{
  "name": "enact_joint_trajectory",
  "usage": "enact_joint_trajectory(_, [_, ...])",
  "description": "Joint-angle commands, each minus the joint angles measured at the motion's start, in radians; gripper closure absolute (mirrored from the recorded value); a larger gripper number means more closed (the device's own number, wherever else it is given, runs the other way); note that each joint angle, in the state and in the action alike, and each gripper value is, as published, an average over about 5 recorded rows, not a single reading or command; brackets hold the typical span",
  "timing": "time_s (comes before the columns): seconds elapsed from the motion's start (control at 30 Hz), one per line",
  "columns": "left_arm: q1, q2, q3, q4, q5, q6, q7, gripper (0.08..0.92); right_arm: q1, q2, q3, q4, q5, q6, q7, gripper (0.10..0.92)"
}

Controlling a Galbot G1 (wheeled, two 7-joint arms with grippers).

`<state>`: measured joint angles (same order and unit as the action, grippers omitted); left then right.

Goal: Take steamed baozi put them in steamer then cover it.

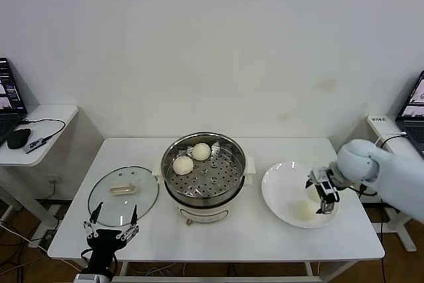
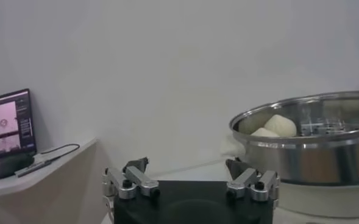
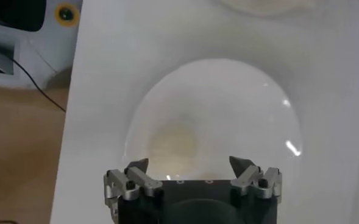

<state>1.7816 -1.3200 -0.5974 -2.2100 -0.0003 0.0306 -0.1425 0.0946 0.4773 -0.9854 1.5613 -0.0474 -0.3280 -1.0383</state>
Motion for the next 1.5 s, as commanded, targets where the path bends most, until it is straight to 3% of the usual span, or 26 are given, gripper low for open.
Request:
enact_joint_trajectory(0.03, [0.001,0.000,0.000,-0.001,0.001,0.000,0.000,0.177,-0.177,0.015,0.115,-0.068,-0.047,0.003,0.016,0.203])
enact_joint_trajectory(0.47, [-0.006,-0.001,-0.005,0.006,-0.002,0.000,0.000,0.177,-0.206,0.121,0.139,-0.144,-0.052,-0.023,0.042,0.220])
enact_joint_trajectory(1.1, [-0.012,-0.005,-0.003,0.012,-0.005,0.000,-0.002,0.177,-0.134,0.101,0.128,-0.152,-0.043,-0.040,-0.023,0.442])
enact_joint_trajectory(1.5, [-0.011,0.003,-0.007,-0.005,-0.011,0.000,-0.003,0.177,0.148,0.053,0.073,-0.070,0.077,-0.057,-0.069,0.474])
